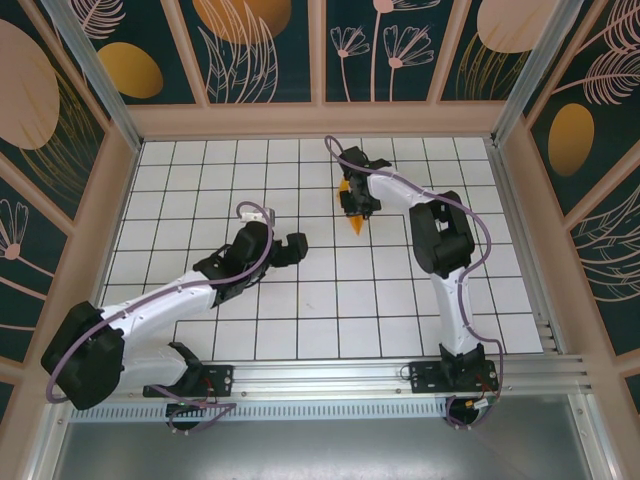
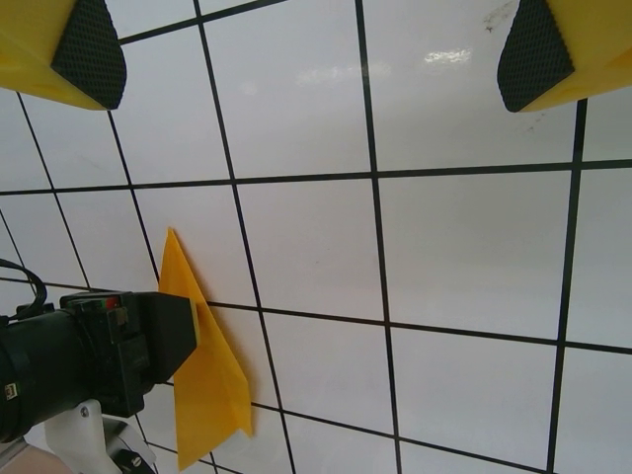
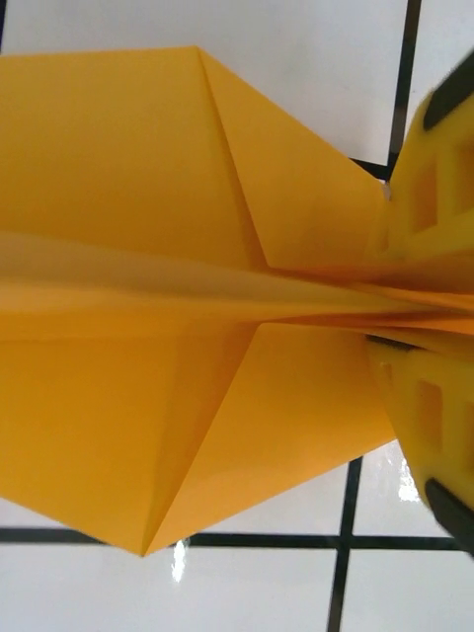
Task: Fold a paper plane with a square sheet of paper (fold left side to right side)
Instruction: Move the paper plane to the top-center of the table, then reset both arms
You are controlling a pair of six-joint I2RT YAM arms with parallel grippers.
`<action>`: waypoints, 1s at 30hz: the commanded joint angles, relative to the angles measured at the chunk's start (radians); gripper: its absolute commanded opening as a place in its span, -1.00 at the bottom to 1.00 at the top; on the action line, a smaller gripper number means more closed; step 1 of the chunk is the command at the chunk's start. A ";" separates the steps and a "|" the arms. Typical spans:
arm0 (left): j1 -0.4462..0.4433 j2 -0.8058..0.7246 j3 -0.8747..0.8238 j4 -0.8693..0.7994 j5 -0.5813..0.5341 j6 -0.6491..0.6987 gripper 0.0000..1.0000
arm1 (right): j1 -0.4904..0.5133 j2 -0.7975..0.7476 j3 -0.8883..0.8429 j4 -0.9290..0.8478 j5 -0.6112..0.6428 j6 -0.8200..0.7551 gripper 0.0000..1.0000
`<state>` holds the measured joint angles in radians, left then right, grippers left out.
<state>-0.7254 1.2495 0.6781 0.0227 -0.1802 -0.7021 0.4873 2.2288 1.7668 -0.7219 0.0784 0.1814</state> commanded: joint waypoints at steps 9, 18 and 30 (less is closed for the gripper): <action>0.091 0.023 0.027 0.018 0.113 -0.025 0.97 | 0.023 -0.178 -0.009 -0.114 0.073 0.044 -0.06; 0.276 -0.114 0.020 0.013 0.008 0.061 0.97 | -0.031 -0.652 -0.445 0.198 0.166 0.072 0.59; 0.333 -0.273 -0.265 0.511 -0.611 0.489 0.97 | -0.290 -1.212 -1.144 0.805 0.261 0.056 0.98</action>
<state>-0.4023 0.9768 0.4667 0.3367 -0.6102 -0.3862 0.2279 1.0672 0.7013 -0.1585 0.2909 0.2684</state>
